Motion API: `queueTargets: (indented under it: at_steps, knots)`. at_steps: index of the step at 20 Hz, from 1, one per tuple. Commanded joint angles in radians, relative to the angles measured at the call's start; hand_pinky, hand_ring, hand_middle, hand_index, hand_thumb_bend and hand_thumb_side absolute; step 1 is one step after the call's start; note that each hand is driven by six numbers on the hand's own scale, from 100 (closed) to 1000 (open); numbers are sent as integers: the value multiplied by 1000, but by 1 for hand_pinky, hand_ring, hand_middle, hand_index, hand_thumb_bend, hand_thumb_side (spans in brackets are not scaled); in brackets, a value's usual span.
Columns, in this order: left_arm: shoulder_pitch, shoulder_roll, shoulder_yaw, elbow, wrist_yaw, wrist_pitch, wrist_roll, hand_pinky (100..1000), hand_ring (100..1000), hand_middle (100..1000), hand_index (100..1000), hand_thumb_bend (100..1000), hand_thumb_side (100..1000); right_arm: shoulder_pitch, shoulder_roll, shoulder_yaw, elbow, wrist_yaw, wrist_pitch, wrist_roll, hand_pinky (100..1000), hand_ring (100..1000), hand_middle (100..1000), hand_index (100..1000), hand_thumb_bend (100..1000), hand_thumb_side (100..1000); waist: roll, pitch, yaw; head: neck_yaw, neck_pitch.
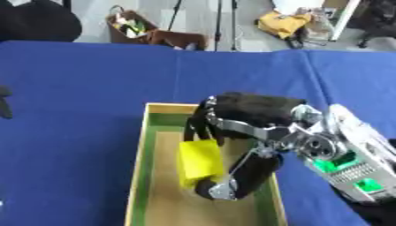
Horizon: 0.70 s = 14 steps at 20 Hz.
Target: Pick up objects on the table and place them in the box.
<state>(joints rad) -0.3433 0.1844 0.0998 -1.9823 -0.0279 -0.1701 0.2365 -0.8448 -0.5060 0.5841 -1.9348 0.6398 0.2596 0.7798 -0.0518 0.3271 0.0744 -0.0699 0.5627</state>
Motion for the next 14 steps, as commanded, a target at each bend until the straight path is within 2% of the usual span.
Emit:
queueTargets:
  at_steps: [1, 2, 3, 5, 9, 10, 11, 12, 13, 14]
  knots:
    - [-8, 10, 8, -18, -4, -2, -2, 227, 435, 443, 628, 100, 668, -9, -4, 3, 18, 18, -26, 18, 438, 524, 256, 350, 100, 107, 6, -16, 0, -8, 22]
    - [-9, 10, 8, -18, -4, -2, -3, 227, 435, 443, 628, 100, 668, -8, -3, 3, 21, 17, -36, 24, 442, 528, 263, 357, 100, 108, 6, -16, 0, -10, 27]
    - [-9, 9, 7, -18, -4, -2, -5, 227, 436, 443, 628, 100, 668, -8, -3, 3, 23, 15, -46, 34, 477, 567, 327, 427, 100, 113, 6, -16, 0, -13, 31]
    - [-9, 8, 7, -18, -3, -2, -7, 227, 436, 443, 628, 100, 669, -10, -2, 0, 21, 8, -64, 55, 509, 596, 368, 477, 100, 122, 6, -16, 0, -15, 39]
    - [-9, 5, 6, -18, -1, -1, -10, 227, 436, 443, 628, 100, 668, -11, -4, -7, 12, 5, -95, 108, 579, 661, 492, 660, 100, 173, 6, -17, 0, -13, 56]
    - [-8, 5, 6, -18, -1, -1, -11, 227, 436, 443, 628, 100, 670, -10, -4, -7, 12, 5, -103, 118, 588, 670, 509, 680, 100, 197, 6, -17, 0, -13, 57]
    - [-8, 5, 5, -18, 0, -1, -12, 227, 436, 443, 628, 100, 670, -9, -5, -2, 15, 3, -117, 123, 642, 728, 618, 772, 149, 308, 7, -17, 0, -14, 58]
    - [-8, 4, 5, -18, 0, -1, -13, 227, 436, 443, 628, 100, 670, -8, -6, 5, 23, 1, -137, 125, 669, 754, 661, 801, 256, 354, 7, -17, 0, -14, 57]
    - [-8, 4, 4, -18, 1, -1, -14, 227, 435, 443, 628, 100, 670, -8, -6, 11, 33, 1, -160, 126, 720, 807, 745, 872, 554, 456, 7, -17, 0, -14, 57]
    - [-8, 4, 4, -18, 1, 0, -15, 227, 435, 443, 628, 100, 670, -8, -6, 16, 45, 4, -182, 127, 731, 819, 760, 887, 634, 460, 7, -18, 0, -14, 56]
